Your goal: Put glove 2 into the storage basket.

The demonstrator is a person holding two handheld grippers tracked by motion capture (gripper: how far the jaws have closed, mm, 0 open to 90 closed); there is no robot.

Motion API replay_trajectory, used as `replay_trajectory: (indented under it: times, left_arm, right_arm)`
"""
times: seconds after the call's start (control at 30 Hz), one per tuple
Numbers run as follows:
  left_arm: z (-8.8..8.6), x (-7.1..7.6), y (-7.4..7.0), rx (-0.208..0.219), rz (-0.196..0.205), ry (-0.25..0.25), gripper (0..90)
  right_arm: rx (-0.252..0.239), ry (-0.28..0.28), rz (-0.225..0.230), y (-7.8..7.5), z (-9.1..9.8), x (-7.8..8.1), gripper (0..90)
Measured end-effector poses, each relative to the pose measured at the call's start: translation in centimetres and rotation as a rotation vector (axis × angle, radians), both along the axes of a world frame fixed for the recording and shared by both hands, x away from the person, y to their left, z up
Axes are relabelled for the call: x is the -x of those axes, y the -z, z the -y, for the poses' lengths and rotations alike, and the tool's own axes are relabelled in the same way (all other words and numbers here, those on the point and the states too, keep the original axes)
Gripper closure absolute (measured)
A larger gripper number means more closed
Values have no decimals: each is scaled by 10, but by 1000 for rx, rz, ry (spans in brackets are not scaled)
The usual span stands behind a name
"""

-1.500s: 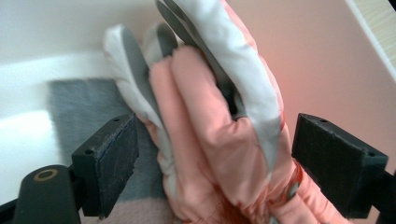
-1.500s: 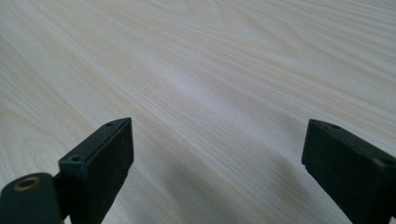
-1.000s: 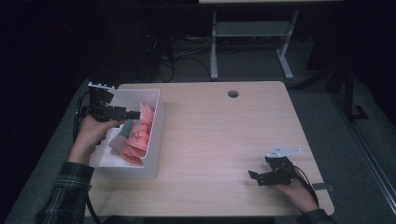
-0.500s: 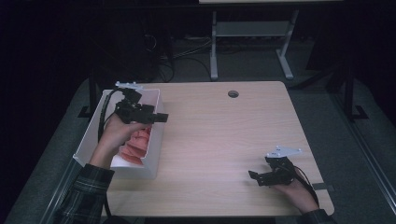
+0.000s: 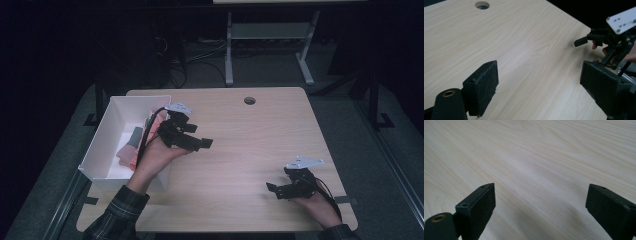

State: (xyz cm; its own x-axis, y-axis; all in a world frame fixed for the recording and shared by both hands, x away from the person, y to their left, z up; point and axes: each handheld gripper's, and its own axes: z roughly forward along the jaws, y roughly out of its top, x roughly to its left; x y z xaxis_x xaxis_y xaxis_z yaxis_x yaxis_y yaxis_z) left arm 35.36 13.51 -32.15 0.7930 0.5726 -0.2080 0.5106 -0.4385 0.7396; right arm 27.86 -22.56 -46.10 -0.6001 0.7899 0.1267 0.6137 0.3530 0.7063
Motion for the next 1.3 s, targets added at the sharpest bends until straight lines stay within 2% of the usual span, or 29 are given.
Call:
replay_trajectory:
  times: [0.1, 0.13, 0.23, 0.4, 0.5, 0.53, 0.83, 1.03, 1.07, 1.2, 1.3]
  left_arm:
    - [15, 7, 14, -13, 17, 30, 148]
    - [15, 7, 14, -13, 17, 30, 148]
    - [26, 13, 27, -29, 26, 54, 148]
    - [34, 17, 40, -37, 28, 71, 148]
    - [40, 18, 53, -35, 31, 91, 148]
    - [40, 18, 53, -35, 31, 91, 148]
    - [50, 25, 85, -77, 42, 132, 147]
    - [51, 28, 97, -103, 55, 162, 147]
    - [52, 29, 100, -91, 54, 156, 147]
    - [50, 30, 108, -110, 58, 167, 148]
    - [50, 32, 114, -115, 54, 156, 147]
  right_arm:
    - [1, -2, -3, 0, 0, 0, 88]
    - [1, -2, -3, 0, 0, 0, 88]
    - [2, -2, -1, 0, 0, 0, 88]
    - [1, -3, 2, 0, 0, 0, 88]
    - [1, -5, 1, 0, -1, 0, 88]
    - [1, -5, 1, 0, -1, 0, 88]
    - [3, -9, 1, 1, -1, 0, 88]
    - [4, -12, 2, 1, -1, 0, 88]
    - [4, -14, 2, 1, -1, 0, 88]
    - [7, -21, 10, 1, -1, 0, 89]
    - [10, -22, 10, 2, -2, 0, 88]
